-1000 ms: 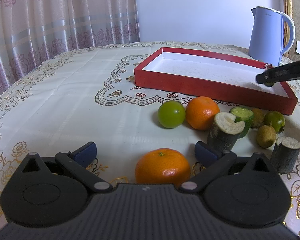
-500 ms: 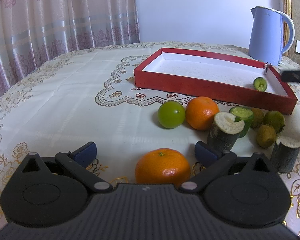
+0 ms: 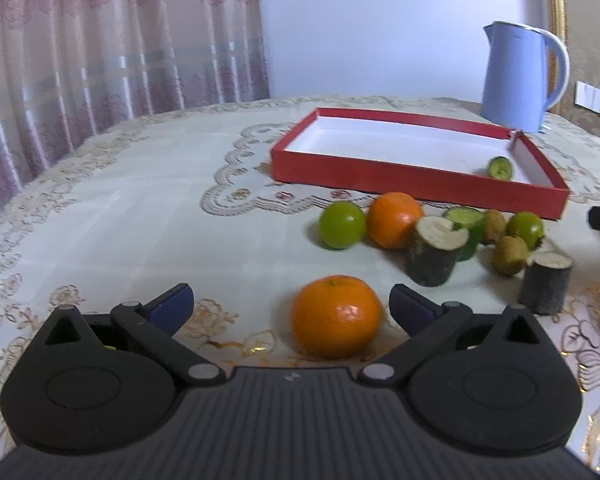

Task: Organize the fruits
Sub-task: 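Lower the halved lime into the red tray and open the right gripper, then close the left gripper around the tangerine on the cloth, then carry the tangerine into the red tray and open the left gripper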

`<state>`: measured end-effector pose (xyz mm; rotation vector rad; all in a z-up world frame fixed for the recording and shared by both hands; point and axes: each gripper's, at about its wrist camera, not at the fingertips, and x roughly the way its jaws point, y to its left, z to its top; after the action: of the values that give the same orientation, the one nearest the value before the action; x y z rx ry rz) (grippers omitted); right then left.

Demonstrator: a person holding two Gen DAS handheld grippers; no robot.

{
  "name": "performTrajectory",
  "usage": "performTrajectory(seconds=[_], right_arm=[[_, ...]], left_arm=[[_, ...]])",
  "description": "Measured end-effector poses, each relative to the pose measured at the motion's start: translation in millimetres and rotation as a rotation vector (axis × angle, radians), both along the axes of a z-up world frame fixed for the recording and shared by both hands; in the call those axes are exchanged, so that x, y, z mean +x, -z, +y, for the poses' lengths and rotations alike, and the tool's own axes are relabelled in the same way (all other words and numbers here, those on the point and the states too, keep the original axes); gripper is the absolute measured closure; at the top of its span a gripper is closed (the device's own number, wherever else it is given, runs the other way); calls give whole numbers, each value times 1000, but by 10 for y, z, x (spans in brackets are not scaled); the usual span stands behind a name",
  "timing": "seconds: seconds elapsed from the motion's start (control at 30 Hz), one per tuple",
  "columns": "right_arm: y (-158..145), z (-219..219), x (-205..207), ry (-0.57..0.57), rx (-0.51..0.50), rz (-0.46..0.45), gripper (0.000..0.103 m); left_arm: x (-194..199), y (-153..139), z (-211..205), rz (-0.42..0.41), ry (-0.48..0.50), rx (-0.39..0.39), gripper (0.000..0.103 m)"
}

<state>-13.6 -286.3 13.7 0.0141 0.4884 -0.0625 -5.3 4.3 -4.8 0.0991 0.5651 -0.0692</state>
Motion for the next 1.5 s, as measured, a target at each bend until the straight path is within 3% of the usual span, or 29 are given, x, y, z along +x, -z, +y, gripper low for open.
performTrajectory(seconds=[0.1, 0.97, 1.17, 1.33, 1.5], right_arm=[[9, -9, -2, 2, 5, 1, 12], [45, -60, 65, 35, 18, 49, 7], [47, -80, 65, 38, 27, 47, 7], [45, -76, 66, 40, 23, 46, 7], [49, -74, 70, 41, 21, 46, 7]], left_arm=[[20, 16, -23, 20, 14, 1, 11], [49, 66, -36, 41, 4, -10, 9], [25, 43, -22, 32, 12, -22, 27], [7, 6, -76, 44, 74, -46, 61], [-15, 17, -149, 34, 76, -12, 62]])
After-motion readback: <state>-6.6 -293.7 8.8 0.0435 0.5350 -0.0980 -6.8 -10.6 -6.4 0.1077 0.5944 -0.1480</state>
